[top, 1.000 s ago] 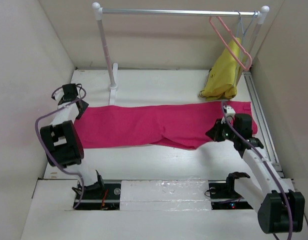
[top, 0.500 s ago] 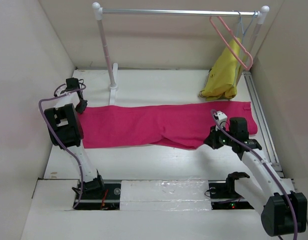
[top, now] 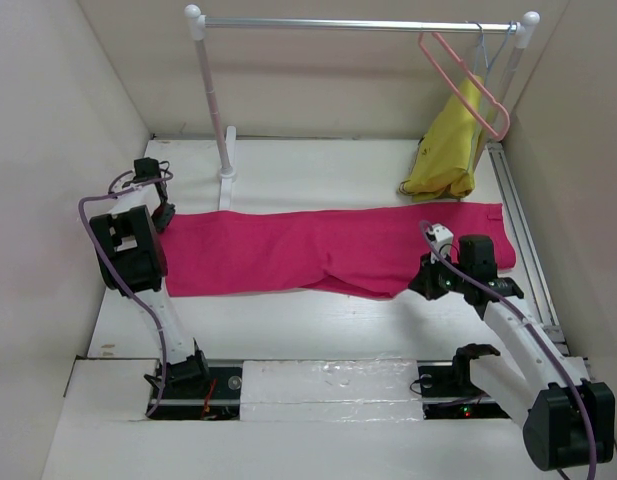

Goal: Place the trousers on the hanger
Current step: Fold the trousers at the center of the board.

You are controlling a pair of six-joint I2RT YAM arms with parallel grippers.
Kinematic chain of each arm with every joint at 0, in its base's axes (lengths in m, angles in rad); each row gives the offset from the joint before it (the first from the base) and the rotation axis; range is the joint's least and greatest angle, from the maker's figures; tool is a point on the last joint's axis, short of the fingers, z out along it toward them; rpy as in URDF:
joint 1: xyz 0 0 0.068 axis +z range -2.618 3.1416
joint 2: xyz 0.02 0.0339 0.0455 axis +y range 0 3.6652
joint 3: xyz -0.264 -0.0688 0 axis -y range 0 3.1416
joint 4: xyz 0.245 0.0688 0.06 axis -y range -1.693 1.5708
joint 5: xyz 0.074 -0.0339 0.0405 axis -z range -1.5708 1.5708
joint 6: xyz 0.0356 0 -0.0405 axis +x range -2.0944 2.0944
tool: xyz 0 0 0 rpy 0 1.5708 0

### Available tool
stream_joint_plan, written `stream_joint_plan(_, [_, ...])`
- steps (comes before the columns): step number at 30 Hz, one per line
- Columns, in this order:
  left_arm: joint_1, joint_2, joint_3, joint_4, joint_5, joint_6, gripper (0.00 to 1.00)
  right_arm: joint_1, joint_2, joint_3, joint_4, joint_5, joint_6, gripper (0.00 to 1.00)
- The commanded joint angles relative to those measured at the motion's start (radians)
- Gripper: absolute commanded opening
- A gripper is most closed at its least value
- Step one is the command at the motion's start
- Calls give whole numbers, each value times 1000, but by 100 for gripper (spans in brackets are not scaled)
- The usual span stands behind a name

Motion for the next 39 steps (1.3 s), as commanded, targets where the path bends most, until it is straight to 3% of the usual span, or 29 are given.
stream_joint_plan(1, [6,24,20,-5,0,14,23,7,-15,37,-4,-8,-15,0])
stream_joint_plan(4, [6,28,25,-3,-2,26,20,7,-25,43,-11,-6,-13,0])
stream_joint_plan(8, [6,27,32,-15,-11,37,0,7,-18,66,-13,3,-16,0])
stream_joint_plan(26, [6,-219,36,-16,6,82,0,7,77,98,44,4,-49,0])
stream_joint_plan(37, [-5,73,284,-126,-46,71,0,7,117,125,45,30,-49,1])
stream_joint_plan(39, [-5,122,307,-141,-69,85,0,7,120,132,38,40,-38,10])
